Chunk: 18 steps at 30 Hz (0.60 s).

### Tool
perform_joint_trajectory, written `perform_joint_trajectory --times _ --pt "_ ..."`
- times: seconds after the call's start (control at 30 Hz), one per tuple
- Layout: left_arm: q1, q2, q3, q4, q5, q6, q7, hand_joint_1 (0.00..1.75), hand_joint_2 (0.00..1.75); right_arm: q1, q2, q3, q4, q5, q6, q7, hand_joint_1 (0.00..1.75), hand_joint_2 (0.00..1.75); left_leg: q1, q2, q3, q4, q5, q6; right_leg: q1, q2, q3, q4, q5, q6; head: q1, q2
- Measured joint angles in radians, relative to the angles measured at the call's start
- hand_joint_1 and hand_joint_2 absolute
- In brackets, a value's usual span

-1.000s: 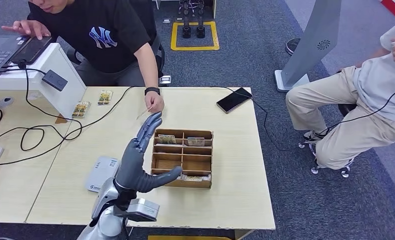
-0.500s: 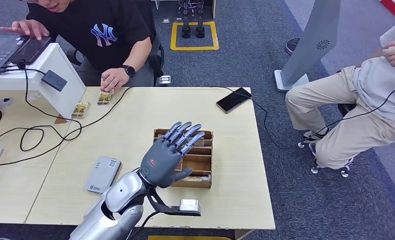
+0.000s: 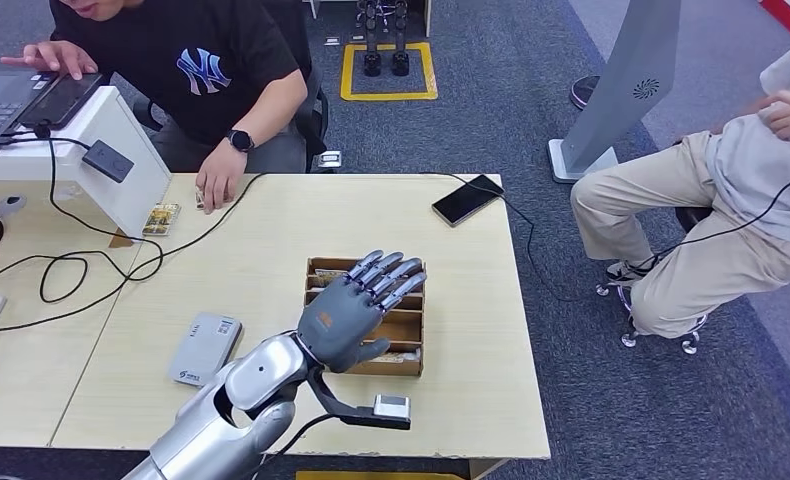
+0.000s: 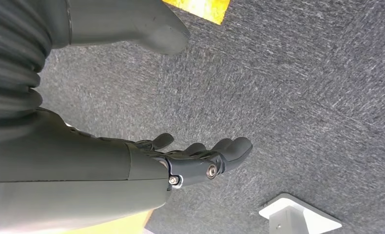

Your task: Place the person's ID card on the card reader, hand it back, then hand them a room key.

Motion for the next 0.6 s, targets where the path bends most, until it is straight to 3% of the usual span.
perform_joint_trajectory --times 0.6 --pt "-0.038 0.022 -0.025 0.054 0.016 -0.033 0.004 0.00 1.75 0.004 0.000 0.000 0.000 0.030 0.000 -0.007 0.00 1.75 0.000 0.000 0.000 0.000 0.000 0.000 0.000 0.000 0.000 0.000 0.000 0.000 0.000 0.000"
